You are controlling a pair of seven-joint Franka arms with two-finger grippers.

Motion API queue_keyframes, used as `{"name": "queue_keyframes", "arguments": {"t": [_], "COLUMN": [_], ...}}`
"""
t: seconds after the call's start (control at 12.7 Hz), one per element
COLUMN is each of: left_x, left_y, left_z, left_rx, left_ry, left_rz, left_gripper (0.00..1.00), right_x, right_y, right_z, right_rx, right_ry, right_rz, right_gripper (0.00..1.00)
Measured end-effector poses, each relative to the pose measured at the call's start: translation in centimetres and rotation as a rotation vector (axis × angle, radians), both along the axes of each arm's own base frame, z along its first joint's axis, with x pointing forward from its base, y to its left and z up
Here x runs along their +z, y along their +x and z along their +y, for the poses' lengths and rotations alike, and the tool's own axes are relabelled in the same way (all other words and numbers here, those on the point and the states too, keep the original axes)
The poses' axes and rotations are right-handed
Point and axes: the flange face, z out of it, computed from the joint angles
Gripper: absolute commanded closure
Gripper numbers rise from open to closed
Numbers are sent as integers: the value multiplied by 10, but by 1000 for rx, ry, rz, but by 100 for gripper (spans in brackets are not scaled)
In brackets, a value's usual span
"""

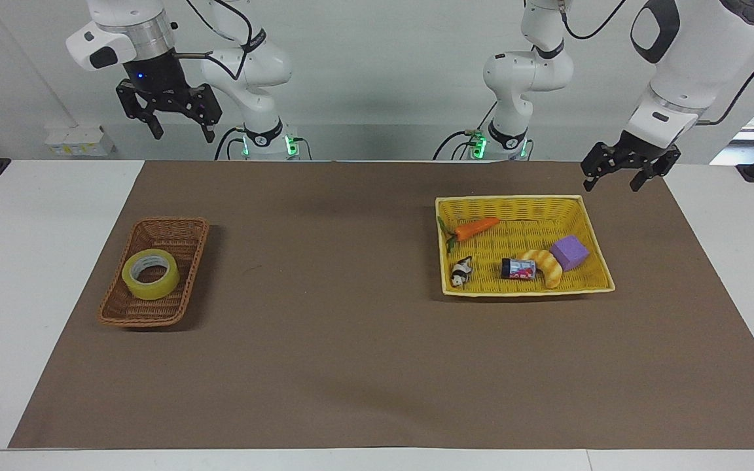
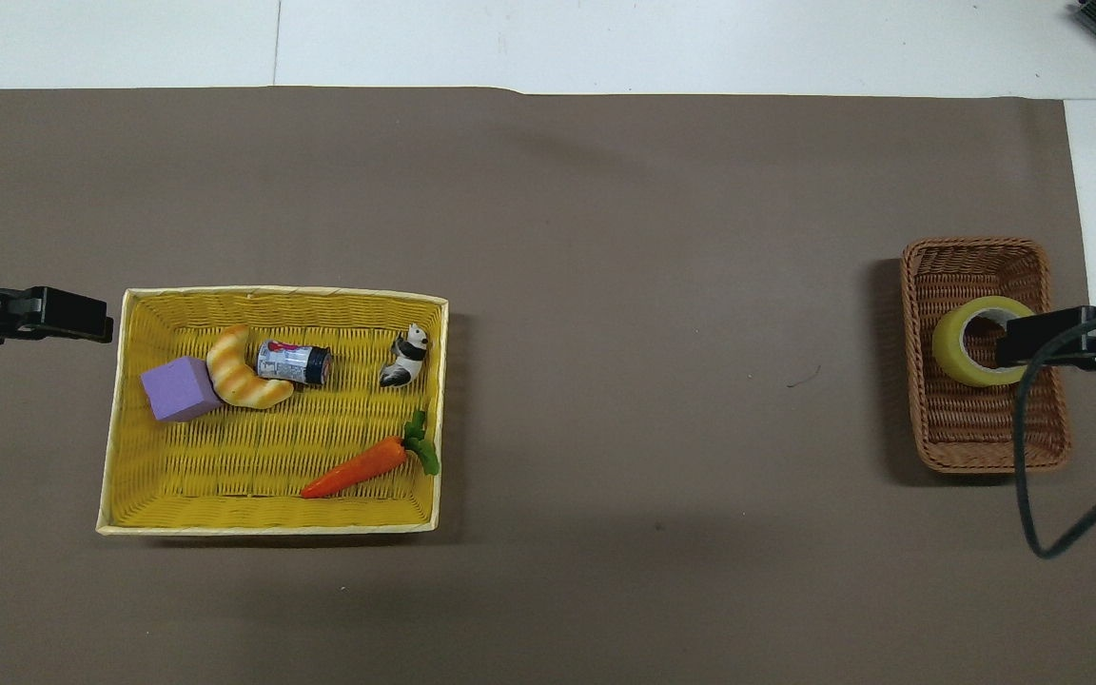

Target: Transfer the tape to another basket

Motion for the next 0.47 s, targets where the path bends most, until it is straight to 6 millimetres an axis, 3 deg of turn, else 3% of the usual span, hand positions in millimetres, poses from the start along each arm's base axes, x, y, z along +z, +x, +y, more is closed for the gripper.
{"name": "queue_keyframes", "arguments": {"t": [0.24,0.47], "left_x": [0,0], "left_y": [0,0], "left_z": [0,0], "left_rx": [0,0], "left_ry": [0,0], "left_rz": [0,0], "left_gripper": [0,0], "right_x": [-3,-12], "right_y": [0,1], "right_z": [-5,-30], "right_rx": [-1,34], "right_ry": [0,-1], "right_rz": [5,28], "right_gripper": [0,0]}}
